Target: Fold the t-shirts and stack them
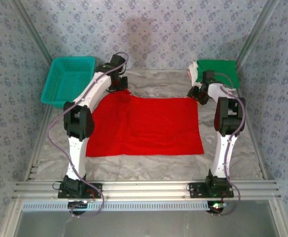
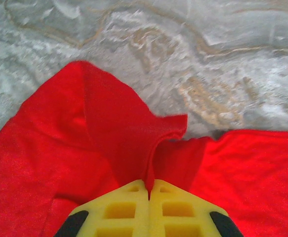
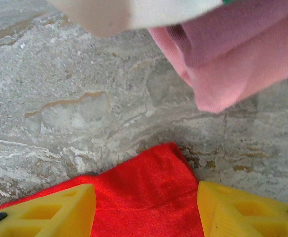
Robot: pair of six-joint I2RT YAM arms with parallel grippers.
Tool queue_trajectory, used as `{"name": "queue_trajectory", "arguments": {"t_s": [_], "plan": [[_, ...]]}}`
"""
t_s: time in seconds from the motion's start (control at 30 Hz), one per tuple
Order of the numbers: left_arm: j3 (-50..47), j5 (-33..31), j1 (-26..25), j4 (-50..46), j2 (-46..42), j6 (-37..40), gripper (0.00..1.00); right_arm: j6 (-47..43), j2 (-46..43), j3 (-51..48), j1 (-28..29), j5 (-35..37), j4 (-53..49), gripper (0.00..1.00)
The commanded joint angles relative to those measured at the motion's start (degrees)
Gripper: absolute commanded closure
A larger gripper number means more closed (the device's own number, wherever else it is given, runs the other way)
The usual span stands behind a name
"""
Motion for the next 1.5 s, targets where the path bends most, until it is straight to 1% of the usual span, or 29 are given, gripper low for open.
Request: {"name": "queue_trajectory", "arguments": {"t_s": [0.0,0.07,0.13,0.2,0.3,0.37,0.43,0.57,0.77,0.9,1.07,1.13,1.2,1.23,1.3,1.33,1.37,1.4,1.47], "plan": [[-3.39,-2.47,0.16,3.22,-5.54,0.23,1.0,-1.72,2.09,1.61,-0.71,1.43,-0.72,0.41],[-5.63,-1.24,0.16,5.01,-6.94,-0.23,1.0,-2.23,3.4,2.87,-0.77,0.28,-0.86,0.46],[-7.3,-0.9,0.07,6.25,-8.32,-0.71,1.0,-2.88,3.92,3.88,-0.73,0.63,-1.04,0.5],[-9.78,-0.98,0.07,7.89,-10.33,-1.24,1.0,-2.09,4.01,4.16,-0.67,0.87,-1.46,0.6],[-16.35,-1.39,0.16,11.28,-14.64,-2.57,1.0,-1.22,3.74,4.25,-0.7,0.8,-2.16,0.76],[-22.26,-1.62,0.16,14.3,-18.69,-4.25,1.0,-0.99,3.2,4.04,-0.72,0.46,-2.39,0.9],[-28.19,-1.71,0.14,18.94,-22.61,-6.0,1.0,-1.1,1.71,2.8,-0.73,-0.04,-1.05,1.0],[-37.43,-1.4,0.07,23.16,-29.02,-8.76,1.0,-1.2,-3.01,-0.72,-0.76,-0.17,1.78,1.0],[-41.7,-3.05,0.33,20.96,-32.08,-9.09,1.0,-0.95,-10.81,-8.21,-0.94,0.08,5.49,1.0],[-41.69,-4.73,0.33,18.22,-33.82,-8.28,1.0,-1.57,-15.32,-13.17,-1.12,0.67,7.46,1.0],[-36.88,-7.07,0.16,8.86,-33.67,-4.21,1.0,-3.3,-19.72,-16.5,-0.87,0.94,8.69,1.0],[-36.21,-7.99,0.16,6.96,-33.89,-3.25,1.0,-3.38,-19.73,-16.78,-0.94,1.44,8.9,1.0],[-36.49,-7.84,0.16,6.51,-33.93,-2.63,1.0,-3.3,-17.85,-15.79,-1.11,1.13,8.69,1.0],[-36.67,-7.62,0.16,6.43,-33.8,-2.61,1.0,-3.39,-15.99,-14.14,-1.19,0.34,7.8,0.98],[-37.11,-6.67,0.16,7.25,-33.35,-2.41,1.0,-4.11,-11.88,-9.74,-1.12,-1.59,5.12,0.71],[-37.02,-6.08,0.16,7.54,-32.86,-2.37,1.0,-4.59,-9.71,-7.29,-0.94,-2.51,3.56,0.61],[-36.9,-5.29,0.09,8.01,-32.35,-2.28,1.0,-4.87,-7.75,-4.97,-0.73,-2.83,2.29,0.54],[-36.79,-4.88,0.07,8.37,-31.95,-2.23,1.0,-4.98,-6.26,-3.39,-0.52,-2.93,1.66,0.5],[-35.95,-4.39,0.07,8.3,-30.61,-2.15,1.0,-4.97,-3.24,-0.26,-0.15,-4.18,0.82,0.47]]}}
